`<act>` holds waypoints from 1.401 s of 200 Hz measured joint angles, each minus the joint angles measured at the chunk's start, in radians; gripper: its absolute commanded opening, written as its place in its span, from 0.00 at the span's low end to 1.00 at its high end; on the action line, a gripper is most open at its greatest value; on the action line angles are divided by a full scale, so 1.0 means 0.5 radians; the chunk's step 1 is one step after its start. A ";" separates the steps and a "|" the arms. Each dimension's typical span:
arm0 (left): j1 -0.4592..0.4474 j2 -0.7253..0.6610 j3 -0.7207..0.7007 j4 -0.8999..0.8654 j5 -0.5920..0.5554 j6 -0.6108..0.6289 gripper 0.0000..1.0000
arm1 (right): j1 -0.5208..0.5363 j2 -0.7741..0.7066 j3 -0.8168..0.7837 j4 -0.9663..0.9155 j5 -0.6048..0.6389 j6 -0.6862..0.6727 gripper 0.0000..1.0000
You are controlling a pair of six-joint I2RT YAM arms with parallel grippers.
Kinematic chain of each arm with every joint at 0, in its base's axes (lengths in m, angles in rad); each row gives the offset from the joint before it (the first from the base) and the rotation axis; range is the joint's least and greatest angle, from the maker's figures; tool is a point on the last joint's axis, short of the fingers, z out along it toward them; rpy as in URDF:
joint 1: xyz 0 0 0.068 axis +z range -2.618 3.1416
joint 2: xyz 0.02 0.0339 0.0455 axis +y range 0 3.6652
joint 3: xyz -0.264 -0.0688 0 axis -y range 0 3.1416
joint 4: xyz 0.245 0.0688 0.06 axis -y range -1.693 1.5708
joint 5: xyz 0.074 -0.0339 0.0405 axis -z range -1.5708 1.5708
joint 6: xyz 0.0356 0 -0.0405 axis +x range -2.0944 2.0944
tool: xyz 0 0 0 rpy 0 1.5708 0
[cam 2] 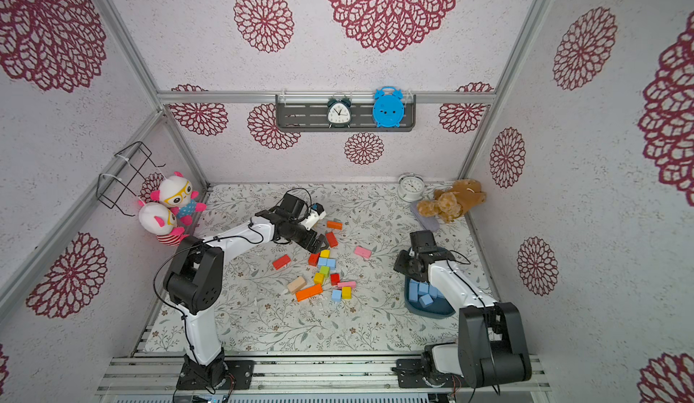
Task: Pick out the blue building blocks
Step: Move the storage box to the center of the board, then pick up the building block from the center of the board.
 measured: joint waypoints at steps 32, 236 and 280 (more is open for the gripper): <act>-0.068 -0.007 0.011 -0.145 -0.092 0.458 0.84 | 0.195 0.134 0.086 0.095 0.001 0.005 0.49; -0.060 0.056 -0.150 -0.426 -0.183 1.204 0.54 | 0.398 -0.244 0.179 -0.036 0.245 0.043 0.49; -0.090 0.173 -0.049 -0.371 -0.184 1.243 0.68 | 0.398 -0.285 0.179 -0.043 0.256 0.052 0.49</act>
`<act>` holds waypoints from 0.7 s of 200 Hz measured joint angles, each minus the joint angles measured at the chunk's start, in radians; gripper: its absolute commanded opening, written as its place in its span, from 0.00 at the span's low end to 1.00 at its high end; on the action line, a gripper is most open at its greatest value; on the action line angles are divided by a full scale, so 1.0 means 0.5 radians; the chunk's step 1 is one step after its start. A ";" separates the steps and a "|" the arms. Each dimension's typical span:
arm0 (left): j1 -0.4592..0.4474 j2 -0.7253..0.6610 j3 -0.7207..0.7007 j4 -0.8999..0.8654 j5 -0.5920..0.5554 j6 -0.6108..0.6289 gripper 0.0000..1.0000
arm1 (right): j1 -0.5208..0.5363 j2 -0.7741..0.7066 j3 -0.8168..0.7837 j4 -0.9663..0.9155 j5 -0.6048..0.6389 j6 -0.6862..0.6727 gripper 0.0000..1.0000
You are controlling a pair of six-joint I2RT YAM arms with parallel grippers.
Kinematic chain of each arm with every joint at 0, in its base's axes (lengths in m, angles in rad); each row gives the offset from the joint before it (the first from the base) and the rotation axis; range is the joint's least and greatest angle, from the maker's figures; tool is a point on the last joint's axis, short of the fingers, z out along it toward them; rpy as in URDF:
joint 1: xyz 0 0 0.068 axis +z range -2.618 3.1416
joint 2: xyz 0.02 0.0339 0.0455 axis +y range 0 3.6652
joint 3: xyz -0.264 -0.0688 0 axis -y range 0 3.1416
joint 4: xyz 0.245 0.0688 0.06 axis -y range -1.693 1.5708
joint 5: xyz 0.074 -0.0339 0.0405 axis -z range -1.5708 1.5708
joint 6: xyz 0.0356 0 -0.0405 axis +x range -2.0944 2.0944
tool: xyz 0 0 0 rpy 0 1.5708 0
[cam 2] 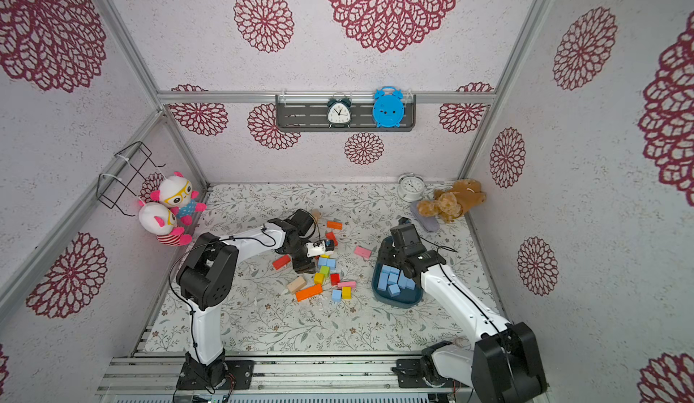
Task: Pick out the blue building blocks
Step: Pick up the building block from the center of the board.
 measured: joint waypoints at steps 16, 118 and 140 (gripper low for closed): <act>-0.014 0.023 0.023 0.027 0.002 0.014 0.70 | 0.000 -0.011 -0.002 -0.001 0.003 0.000 0.49; -0.084 0.148 0.184 0.050 0.012 0.088 0.60 | 0.000 -0.105 -0.053 -0.003 0.014 0.006 0.49; -0.094 0.171 0.215 0.048 0.015 0.099 0.53 | 0.000 -0.118 -0.072 -0.004 0.020 0.007 0.49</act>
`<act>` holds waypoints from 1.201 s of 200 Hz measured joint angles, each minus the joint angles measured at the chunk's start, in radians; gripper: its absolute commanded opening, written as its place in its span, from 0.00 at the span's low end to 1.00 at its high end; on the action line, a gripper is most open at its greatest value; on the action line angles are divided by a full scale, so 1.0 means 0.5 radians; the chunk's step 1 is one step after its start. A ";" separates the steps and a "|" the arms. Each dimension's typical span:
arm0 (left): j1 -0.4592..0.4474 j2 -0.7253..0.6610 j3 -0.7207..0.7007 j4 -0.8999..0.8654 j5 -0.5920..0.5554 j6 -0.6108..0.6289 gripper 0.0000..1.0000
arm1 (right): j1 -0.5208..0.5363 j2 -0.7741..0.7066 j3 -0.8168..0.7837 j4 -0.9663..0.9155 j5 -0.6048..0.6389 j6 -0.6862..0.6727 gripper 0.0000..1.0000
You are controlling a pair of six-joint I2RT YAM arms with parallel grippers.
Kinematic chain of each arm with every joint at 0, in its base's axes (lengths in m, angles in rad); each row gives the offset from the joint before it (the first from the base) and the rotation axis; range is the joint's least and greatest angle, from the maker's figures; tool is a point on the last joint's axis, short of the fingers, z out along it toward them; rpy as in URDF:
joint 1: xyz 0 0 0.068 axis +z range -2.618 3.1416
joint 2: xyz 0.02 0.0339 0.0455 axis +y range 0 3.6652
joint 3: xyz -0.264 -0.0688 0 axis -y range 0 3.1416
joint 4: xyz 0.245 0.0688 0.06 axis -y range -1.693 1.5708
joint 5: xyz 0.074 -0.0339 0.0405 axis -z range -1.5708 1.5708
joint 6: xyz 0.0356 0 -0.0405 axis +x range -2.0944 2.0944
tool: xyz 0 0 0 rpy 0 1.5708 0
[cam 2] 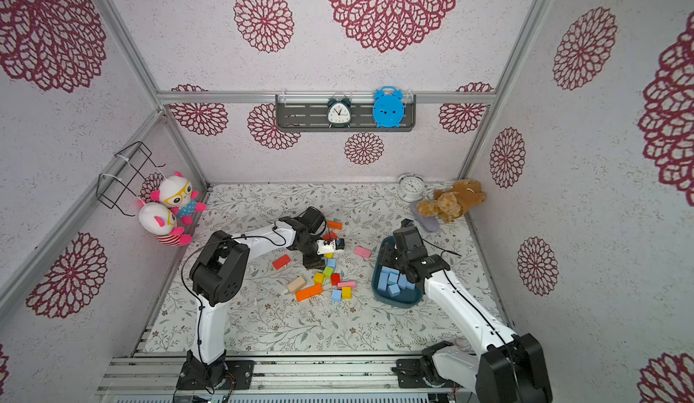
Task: Pick out the blue building blocks
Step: Pick up the building block from the center of the board, then place the building block in the storage box.
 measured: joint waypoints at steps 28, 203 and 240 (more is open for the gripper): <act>-0.002 0.001 0.002 -0.002 -0.002 0.024 0.44 | 0.000 -0.009 -0.008 -0.002 0.024 0.001 0.48; 0.124 -0.725 -0.063 -0.157 0.246 0.298 0.24 | 0.090 0.209 -0.097 0.948 -0.700 0.492 0.54; 0.067 -0.703 -0.003 -0.089 0.326 0.307 0.25 | 0.132 0.375 -0.139 1.352 -0.955 0.771 0.55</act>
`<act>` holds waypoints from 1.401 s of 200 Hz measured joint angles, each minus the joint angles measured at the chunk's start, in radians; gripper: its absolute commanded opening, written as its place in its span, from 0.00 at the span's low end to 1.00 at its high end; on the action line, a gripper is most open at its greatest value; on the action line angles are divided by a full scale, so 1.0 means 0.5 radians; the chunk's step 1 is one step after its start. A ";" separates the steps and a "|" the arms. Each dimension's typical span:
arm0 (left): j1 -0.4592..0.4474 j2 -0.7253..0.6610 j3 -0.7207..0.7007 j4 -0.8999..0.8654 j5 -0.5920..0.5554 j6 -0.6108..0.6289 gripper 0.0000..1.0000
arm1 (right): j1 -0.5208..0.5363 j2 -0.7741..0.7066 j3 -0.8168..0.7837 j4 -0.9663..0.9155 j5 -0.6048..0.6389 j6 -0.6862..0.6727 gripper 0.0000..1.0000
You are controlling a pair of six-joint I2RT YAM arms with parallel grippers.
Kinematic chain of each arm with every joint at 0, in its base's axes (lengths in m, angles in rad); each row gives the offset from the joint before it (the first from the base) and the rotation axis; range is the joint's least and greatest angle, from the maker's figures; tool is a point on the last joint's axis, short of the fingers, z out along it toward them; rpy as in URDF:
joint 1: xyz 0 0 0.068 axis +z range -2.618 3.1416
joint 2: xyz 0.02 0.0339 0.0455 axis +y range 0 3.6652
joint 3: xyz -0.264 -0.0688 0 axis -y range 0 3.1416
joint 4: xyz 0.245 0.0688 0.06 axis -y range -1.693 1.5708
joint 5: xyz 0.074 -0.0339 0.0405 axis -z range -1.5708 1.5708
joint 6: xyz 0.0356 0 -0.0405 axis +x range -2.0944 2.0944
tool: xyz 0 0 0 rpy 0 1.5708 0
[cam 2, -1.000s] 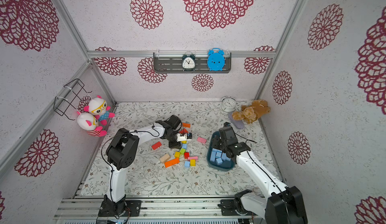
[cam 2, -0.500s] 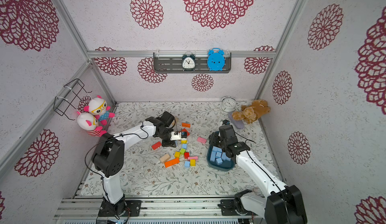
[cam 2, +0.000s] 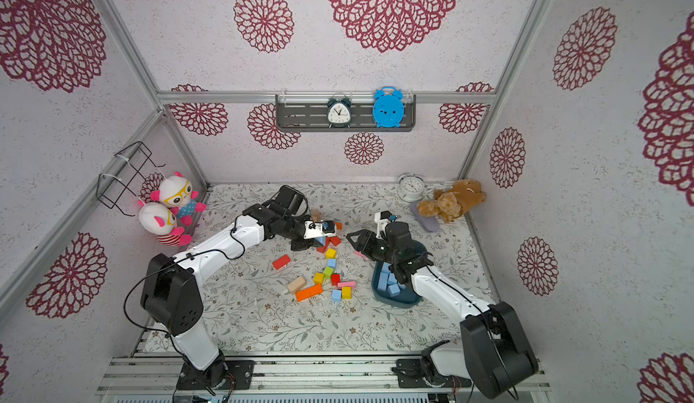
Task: Pick out the blue building blocks
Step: Place the building block in the storage box.
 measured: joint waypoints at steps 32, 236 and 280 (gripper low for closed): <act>-0.006 0.043 0.141 -0.002 0.134 0.008 0.25 | 0.071 0.113 0.066 0.102 -0.087 0.066 0.55; -0.024 0.118 0.254 -0.028 0.327 -0.064 0.37 | 0.151 0.283 0.169 0.415 -0.215 0.150 0.34; -0.027 0.140 0.326 -0.027 0.342 -0.175 0.80 | 0.134 0.273 0.177 0.349 -0.187 0.076 0.19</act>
